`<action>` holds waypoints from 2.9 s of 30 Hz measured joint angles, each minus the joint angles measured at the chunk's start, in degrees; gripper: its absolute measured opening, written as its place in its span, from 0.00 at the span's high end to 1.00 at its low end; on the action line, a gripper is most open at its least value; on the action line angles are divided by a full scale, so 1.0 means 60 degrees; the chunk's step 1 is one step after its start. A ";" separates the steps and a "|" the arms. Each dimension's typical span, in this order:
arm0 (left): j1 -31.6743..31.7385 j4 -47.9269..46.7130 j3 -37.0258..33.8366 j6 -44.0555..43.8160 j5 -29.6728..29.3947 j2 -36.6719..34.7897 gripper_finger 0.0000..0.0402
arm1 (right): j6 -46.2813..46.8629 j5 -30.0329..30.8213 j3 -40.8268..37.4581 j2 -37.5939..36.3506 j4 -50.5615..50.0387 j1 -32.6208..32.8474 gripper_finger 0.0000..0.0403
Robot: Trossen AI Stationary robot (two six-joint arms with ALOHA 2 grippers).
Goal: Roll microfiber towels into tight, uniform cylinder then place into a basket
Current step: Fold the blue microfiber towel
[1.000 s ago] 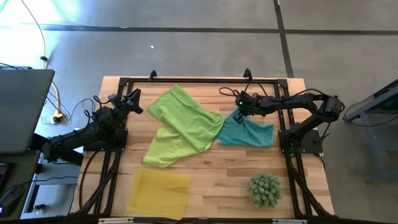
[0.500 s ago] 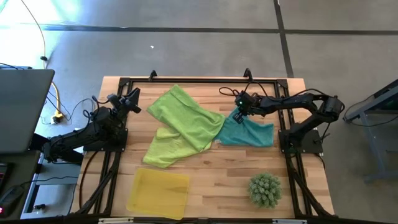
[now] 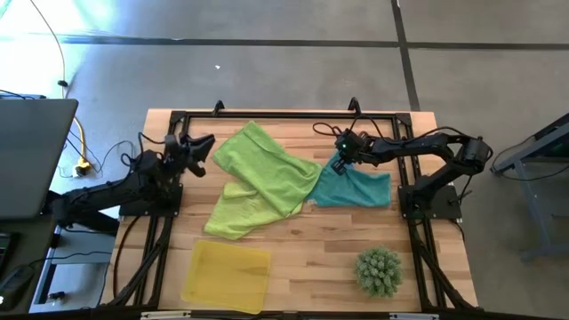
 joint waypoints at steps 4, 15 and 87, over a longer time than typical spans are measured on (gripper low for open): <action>0.0000 -0.0115 0.0807 0.0626 0.0308 0.1267 0.81 | 0.0213 -0.0002 -0.0001 0.0000 0.0082 -0.0002 1.00; -0.0475 -0.1299 0.3012 0.1592 0.0814 0.5888 0.81 | 0.0245 -0.0910 -0.0002 0.0000 0.0106 0.0000 1.00; -0.0457 -1.3884 0.6510 -0.2049 -0.4734 1.3889 0.82 | 0.0173 -0.1326 0.0000 0.0000 0.0067 -0.0002 1.00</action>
